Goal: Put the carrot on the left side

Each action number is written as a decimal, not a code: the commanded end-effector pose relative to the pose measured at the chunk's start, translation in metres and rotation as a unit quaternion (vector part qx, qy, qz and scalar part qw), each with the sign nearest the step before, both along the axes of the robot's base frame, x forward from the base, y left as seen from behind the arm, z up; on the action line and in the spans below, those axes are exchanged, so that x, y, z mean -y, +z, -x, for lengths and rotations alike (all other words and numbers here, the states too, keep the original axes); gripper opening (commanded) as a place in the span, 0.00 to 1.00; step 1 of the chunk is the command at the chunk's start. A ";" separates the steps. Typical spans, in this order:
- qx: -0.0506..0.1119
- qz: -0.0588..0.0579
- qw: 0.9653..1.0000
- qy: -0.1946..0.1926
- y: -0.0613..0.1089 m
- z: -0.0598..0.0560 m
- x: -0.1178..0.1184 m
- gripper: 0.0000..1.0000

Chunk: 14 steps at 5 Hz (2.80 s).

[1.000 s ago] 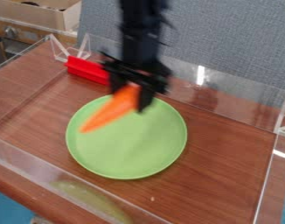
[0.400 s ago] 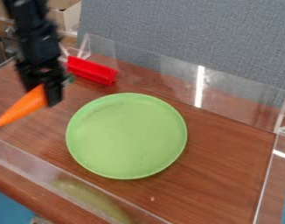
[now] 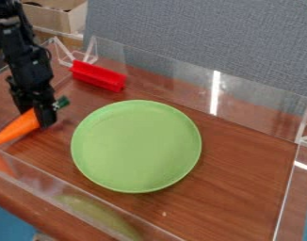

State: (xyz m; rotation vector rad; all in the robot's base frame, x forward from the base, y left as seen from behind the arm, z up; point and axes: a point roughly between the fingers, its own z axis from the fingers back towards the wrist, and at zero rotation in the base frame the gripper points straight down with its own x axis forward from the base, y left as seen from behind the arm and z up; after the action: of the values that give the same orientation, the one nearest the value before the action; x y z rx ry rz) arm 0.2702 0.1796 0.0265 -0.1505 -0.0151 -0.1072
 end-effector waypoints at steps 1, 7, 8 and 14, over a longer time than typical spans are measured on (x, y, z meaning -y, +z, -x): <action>0.023 -0.004 1.000 0.005 0.012 -0.018 -0.002 0.00; -0.014 0.037 0.998 0.052 -0.002 -0.039 -0.010 1.00; -0.026 0.038 0.996 0.081 -0.004 -0.041 -0.013 1.00; -0.037 0.034 0.987 0.152 0.016 -0.011 -0.018 1.00</action>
State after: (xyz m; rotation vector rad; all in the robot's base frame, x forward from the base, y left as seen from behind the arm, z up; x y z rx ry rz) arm 0.2827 0.1881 0.0266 -0.2456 0.0722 0.1753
